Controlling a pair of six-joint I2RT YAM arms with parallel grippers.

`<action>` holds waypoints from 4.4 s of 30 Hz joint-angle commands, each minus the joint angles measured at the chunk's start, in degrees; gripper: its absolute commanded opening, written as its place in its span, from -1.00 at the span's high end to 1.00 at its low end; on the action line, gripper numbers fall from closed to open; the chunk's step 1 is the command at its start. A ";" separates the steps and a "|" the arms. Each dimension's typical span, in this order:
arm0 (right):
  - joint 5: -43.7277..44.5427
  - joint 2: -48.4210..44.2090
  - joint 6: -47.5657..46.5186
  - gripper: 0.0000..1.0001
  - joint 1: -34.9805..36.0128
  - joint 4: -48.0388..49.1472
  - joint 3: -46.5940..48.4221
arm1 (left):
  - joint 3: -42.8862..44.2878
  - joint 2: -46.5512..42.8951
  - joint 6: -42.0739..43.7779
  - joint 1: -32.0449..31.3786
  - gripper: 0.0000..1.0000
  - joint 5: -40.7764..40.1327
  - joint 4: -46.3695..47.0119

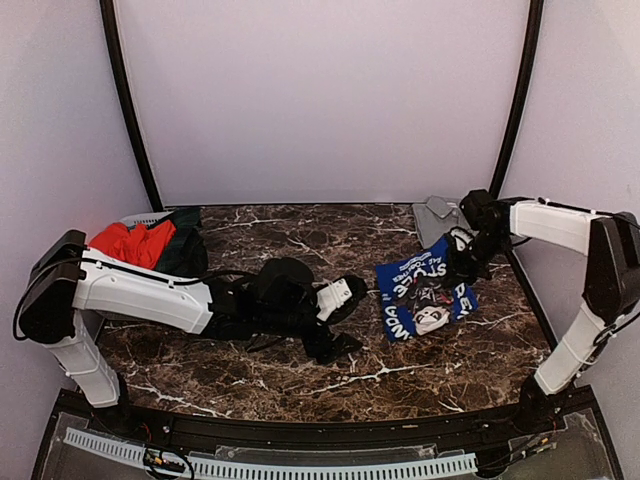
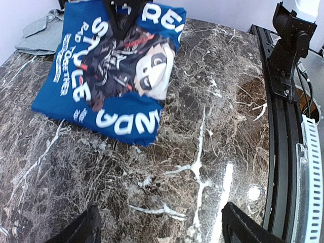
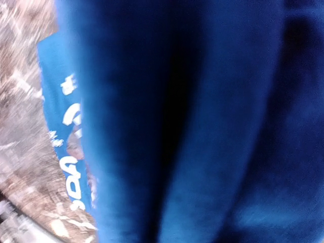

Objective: Fold and stack the mixed laundry pile
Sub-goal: Turn over the square-folded T-shirt at the center of the board, then adjust the square-folded T-shirt at the center of the board, then pick up the square-folded T-shirt from the center of the board.

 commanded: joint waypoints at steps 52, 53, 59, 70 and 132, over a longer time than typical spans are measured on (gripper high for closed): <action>-4.75 3.05 0.71 -0.32 9.90 9.26 18.82 | 5.20 -9.50 -27.74 16.93 -0.98 6.03 -8.51; -5.16 0.93 0.68 -0.31 8.01 10.92 15.43 | 8.87 -4.78 -28.17 16.49 -0.98 7.20 -8.02; -11.85 0.44 1.61 -0.24 2.29 21.68 -0.35 | 25.02 16.11 -32.56 16.15 -0.98 14.05 -5.38; -19.42 4.34 6.51 -0.18 3.57 35.77 -15.67 | 26.64 30.46 -38.00 21.74 -0.98 18.40 -2.17; -27.83 -14.73 30.76 -0.15 -1.25 53.92 -38.97 | 35.66 33.76 19.04 0.58 1.00 3.89 -3.06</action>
